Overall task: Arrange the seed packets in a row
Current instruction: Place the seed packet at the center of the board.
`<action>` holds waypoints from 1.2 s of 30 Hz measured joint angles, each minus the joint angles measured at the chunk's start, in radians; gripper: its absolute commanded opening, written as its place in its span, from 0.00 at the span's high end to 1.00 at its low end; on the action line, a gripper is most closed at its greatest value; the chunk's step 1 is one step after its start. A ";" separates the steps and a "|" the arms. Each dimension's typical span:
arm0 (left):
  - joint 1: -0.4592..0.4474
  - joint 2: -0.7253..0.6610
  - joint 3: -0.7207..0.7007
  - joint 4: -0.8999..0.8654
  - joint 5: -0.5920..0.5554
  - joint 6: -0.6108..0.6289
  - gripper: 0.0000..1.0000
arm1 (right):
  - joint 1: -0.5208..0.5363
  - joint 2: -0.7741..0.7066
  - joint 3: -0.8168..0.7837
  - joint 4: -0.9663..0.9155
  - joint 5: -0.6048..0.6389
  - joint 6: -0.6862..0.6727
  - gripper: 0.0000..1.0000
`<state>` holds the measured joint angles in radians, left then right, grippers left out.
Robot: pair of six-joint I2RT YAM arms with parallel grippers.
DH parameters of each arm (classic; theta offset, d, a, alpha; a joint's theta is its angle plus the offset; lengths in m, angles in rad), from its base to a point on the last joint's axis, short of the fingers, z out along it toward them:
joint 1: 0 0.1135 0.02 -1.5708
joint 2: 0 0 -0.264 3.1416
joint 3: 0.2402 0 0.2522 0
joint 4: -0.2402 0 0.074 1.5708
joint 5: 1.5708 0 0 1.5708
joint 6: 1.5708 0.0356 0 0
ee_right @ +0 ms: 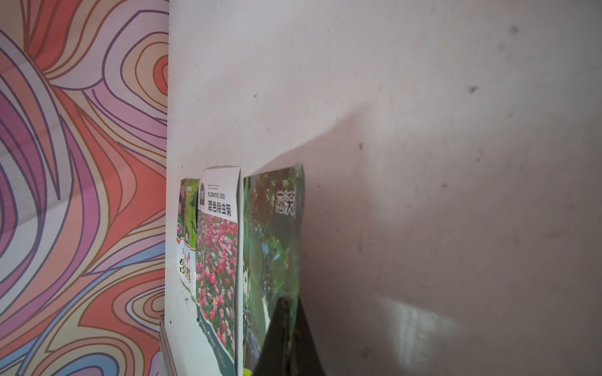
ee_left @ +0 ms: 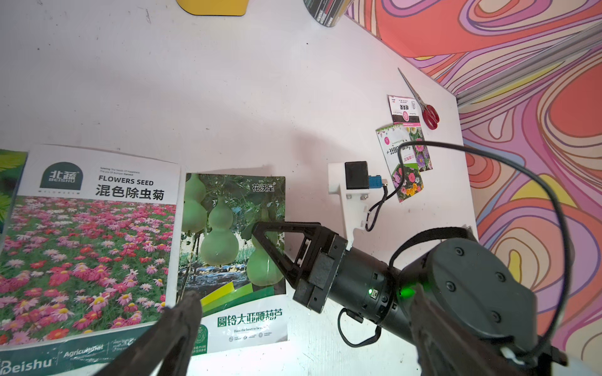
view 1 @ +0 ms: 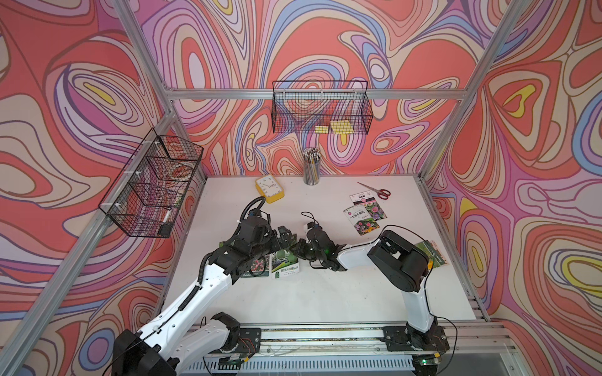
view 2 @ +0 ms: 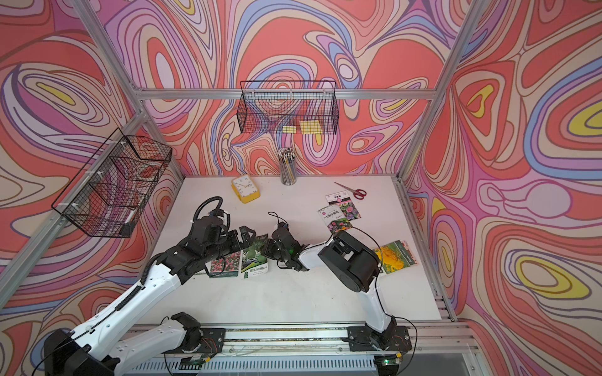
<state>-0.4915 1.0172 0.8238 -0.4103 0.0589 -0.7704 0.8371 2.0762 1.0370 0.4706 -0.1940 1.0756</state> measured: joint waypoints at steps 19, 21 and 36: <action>0.000 0.000 -0.007 0.001 0.004 -0.001 0.01 | 0.009 0.034 0.031 0.005 0.038 0.033 0.98; 0.000 0.000 -0.009 0.000 0.007 -0.001 0.01 | 0.009 0.034 0.031 0.003 0.040 0.037 0.87; 0.000 0.001 -0.009 0.001 0.019 0.000 0.01 | 0.015 -0.014 0.116 -0.179 0.082 -0.012 0.21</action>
<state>-0.4915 1.0180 0.8150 -0.4095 0.0776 -0.7708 0.8524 2.0624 1.1530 0.2916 -0.1123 1.0634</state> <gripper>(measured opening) 0.992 0.753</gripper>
